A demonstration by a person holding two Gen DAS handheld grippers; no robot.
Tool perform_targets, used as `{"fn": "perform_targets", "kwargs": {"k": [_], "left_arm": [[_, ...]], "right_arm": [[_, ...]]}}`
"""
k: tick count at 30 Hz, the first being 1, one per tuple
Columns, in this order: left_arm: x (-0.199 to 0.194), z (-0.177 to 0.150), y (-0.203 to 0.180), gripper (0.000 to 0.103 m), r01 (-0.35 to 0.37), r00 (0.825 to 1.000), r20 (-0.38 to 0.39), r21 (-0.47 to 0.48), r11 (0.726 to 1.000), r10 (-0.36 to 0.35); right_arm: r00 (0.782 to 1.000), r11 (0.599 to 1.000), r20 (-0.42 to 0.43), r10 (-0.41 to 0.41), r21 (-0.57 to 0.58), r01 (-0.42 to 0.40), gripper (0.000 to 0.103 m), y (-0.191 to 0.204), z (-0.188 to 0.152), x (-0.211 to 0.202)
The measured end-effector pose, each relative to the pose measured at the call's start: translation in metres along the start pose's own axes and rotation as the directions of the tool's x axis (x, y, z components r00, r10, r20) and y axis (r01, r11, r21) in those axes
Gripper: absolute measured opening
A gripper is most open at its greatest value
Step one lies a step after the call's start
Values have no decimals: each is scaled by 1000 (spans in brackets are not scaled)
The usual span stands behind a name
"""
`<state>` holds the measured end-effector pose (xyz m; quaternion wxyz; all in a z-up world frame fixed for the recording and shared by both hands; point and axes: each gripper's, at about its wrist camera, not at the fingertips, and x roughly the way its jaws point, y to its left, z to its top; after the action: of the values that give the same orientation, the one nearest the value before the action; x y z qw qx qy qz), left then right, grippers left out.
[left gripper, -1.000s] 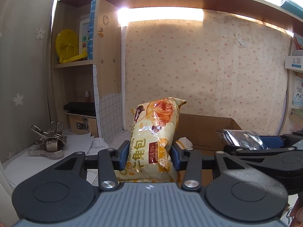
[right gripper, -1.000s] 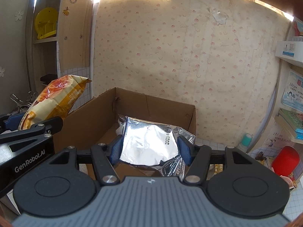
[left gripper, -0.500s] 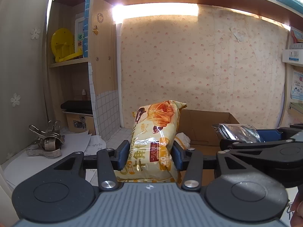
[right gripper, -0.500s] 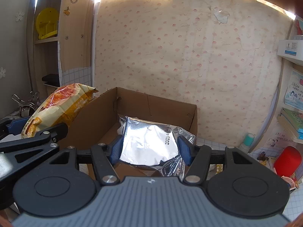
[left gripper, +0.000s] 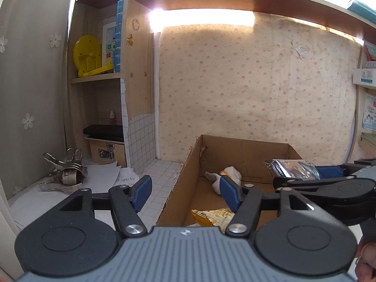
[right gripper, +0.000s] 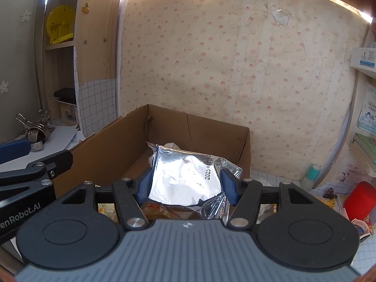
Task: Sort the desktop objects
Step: 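Open the left tool to drop the croissant package while the right tool releases the pouch, then move both open tools back toward the remaining gloves and snacks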
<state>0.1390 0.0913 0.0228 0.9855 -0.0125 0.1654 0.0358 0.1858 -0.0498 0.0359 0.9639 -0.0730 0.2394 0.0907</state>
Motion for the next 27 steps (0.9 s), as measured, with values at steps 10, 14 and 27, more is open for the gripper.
{"fn": "perform_targets", "kwargs": {"k": [10,14,27], "left_arm": [[-5,0,10,68,-11,1000,1,-21,1000,11],[-7,-1,10,68,-4,1000,5,-27,1000,4],[-32,-3,-23,68,106,994,34,-18,994,-105]], "right_arm": [[1000,1000,14,17,-6,-17,66,4,-1,1],[999,1000,28,15,-8,-15,66,1,0,-6],[992,996,92,-88,0,89,69,-46,-13,-51]]}}
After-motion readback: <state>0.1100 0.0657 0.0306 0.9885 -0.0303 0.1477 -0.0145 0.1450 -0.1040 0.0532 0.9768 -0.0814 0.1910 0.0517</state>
